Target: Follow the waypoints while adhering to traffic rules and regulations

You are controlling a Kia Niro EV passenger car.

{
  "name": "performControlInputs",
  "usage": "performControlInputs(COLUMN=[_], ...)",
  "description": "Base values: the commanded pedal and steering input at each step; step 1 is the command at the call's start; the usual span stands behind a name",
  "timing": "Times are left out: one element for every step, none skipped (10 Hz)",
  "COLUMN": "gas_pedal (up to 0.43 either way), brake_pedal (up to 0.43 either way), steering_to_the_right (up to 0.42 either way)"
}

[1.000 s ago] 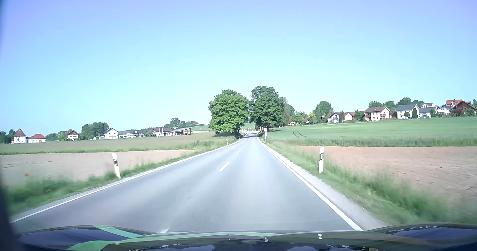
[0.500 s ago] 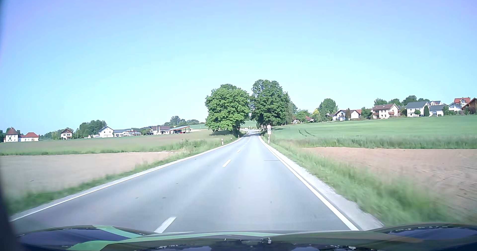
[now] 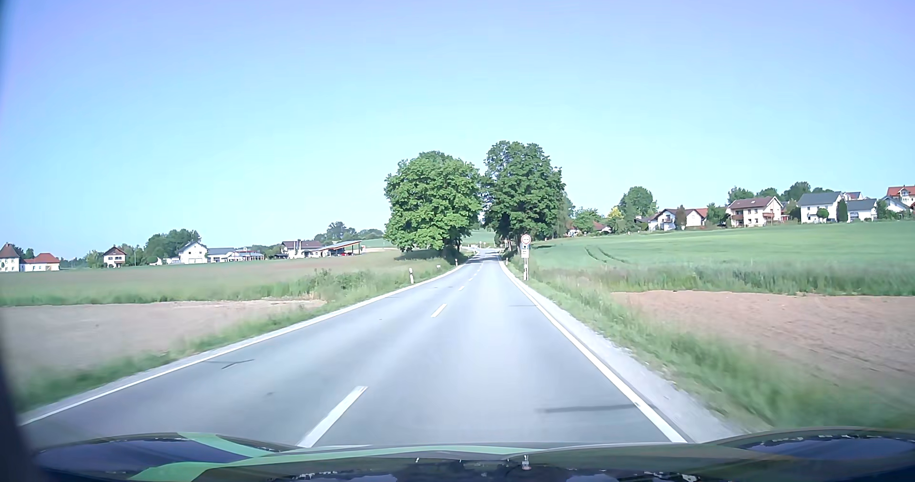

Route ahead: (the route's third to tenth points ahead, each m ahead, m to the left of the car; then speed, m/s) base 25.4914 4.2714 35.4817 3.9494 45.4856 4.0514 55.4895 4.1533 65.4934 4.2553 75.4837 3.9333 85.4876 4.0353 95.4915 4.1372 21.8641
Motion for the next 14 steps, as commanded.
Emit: performControlInputs(gas_pedal=[0.0,0.0,0.0,0.008,0.059,0.079,0.118,0.138,0.138,0.138,0.138,0.138,0.138,0.138], brake_pedal=[0.0,0.0,0.0,0.0,0.0,0.0,0.0,0.0,0.0,0.0,0.0,0.0,0.0,0.0], steering_to_the_right=[-0.004,-0.004,-0.004,-0.004,-0.005,-0.005,-0.004,-0.003,-0.003,-0.003,-0.001,0.002,0.005,0.004])
